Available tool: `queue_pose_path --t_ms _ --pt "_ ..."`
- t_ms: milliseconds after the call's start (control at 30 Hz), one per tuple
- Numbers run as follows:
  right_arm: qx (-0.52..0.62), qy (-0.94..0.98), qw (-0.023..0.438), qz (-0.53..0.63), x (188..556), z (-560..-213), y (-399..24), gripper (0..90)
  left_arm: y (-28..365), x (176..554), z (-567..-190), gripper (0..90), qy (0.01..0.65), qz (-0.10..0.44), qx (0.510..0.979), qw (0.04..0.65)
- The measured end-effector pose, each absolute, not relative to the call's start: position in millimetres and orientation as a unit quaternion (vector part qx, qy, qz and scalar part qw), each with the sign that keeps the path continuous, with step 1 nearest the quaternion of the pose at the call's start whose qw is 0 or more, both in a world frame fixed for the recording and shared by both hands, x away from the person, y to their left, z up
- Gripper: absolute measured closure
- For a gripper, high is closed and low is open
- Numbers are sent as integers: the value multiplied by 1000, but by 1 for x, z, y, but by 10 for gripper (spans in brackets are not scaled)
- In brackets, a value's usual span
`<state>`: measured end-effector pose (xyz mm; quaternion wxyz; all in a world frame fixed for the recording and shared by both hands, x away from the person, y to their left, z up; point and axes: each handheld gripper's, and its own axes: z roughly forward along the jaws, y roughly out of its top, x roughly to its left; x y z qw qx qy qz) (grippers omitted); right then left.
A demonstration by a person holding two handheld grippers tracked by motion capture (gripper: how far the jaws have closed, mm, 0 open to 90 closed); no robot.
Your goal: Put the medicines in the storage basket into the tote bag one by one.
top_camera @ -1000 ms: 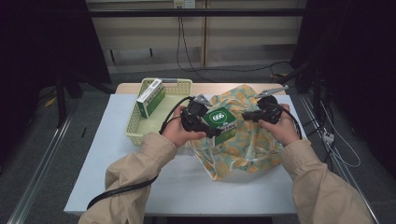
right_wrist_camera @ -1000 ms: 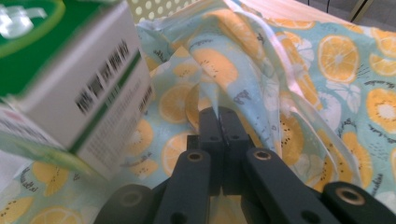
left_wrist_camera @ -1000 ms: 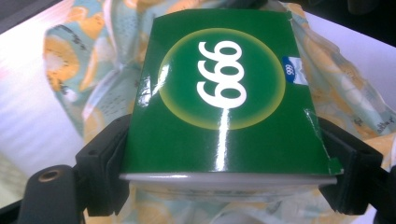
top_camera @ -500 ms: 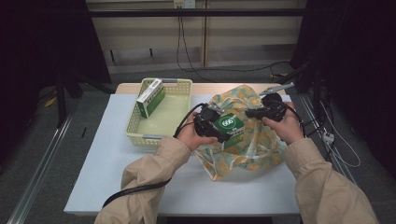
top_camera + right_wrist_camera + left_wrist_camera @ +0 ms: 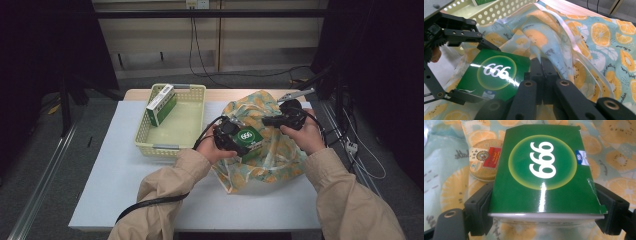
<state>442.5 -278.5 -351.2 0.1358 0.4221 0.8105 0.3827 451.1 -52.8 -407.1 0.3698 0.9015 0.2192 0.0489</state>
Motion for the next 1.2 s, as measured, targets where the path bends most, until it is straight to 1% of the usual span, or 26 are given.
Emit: queue_pose_path --t_ms 200,633,733,833,933,1100,1200 --pt "421 810 137 384 442 -351 -278 900 -59 457 -411 165 221 63 899 373" --pt "414 812 131 390 440 -351 -274 900 -80 494 -416 162 248 101 885 380" --pt "415 812 128 390 441 -353 -273 900 -85 499 -420 155 268 102 871 398" --pt "415 811 126 391 441 -356 -273 900 -84 501 -421 142 273 86 868 405" --pt "418 810 126 391 441 -358 -274 900 -80 497 -416 122 264 68 874 403" --pt "424 808 124 389 441 -361 -276 900 -67 486 -402 96 258 61 878 398" --pt "424 809 127 388 441 -361 -277 900 -56 479 -395 96 253 62 880 397"
